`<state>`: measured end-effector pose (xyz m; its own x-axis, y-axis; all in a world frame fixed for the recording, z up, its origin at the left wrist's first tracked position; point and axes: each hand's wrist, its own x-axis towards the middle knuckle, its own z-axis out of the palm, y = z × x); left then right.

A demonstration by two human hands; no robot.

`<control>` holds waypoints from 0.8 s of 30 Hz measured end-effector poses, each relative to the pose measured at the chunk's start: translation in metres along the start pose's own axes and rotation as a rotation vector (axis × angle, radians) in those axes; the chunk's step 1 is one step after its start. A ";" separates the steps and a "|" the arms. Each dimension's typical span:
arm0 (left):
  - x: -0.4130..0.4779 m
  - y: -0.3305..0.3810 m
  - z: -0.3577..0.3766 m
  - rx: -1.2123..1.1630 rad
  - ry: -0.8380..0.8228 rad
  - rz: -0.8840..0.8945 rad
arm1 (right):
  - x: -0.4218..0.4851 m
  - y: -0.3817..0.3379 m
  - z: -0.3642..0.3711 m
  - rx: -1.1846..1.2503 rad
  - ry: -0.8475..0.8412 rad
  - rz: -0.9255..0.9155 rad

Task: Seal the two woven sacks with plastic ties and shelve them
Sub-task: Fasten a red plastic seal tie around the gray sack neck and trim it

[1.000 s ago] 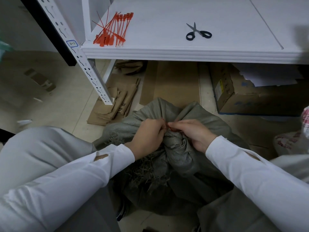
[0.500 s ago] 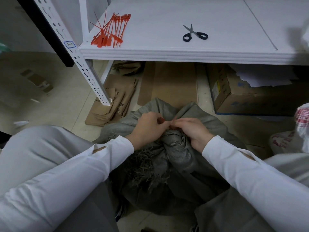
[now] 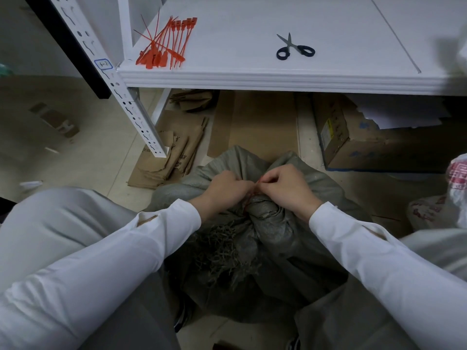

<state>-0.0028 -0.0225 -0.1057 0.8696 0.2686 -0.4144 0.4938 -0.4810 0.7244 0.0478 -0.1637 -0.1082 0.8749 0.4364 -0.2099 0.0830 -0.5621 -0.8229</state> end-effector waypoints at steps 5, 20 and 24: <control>-0.001 -0.001 0.004 -0.040 -0.066 -0.038 | 0.002 0.002 -0.005 -0.088 -0.018 0.005; 0.003 -0.007 0.001 -0.063 -0.051 -0.074 | 0.004 0.001 -0.010 -0.348 -0.225 0.019; 0.006 -0.009 -0.001 -0.189 -0.069 -0.187 | 0.002 0.001 -0.012 -0.463 -0.276 -0.004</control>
<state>-0.0018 -0.0155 -0.1143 0.7638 0.2780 -0.5825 0.6437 -0.2625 0.7189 0.0552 -0.1718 -0.1033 0.7216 0.5723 -0.3895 0.3419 -0.7839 -0.5183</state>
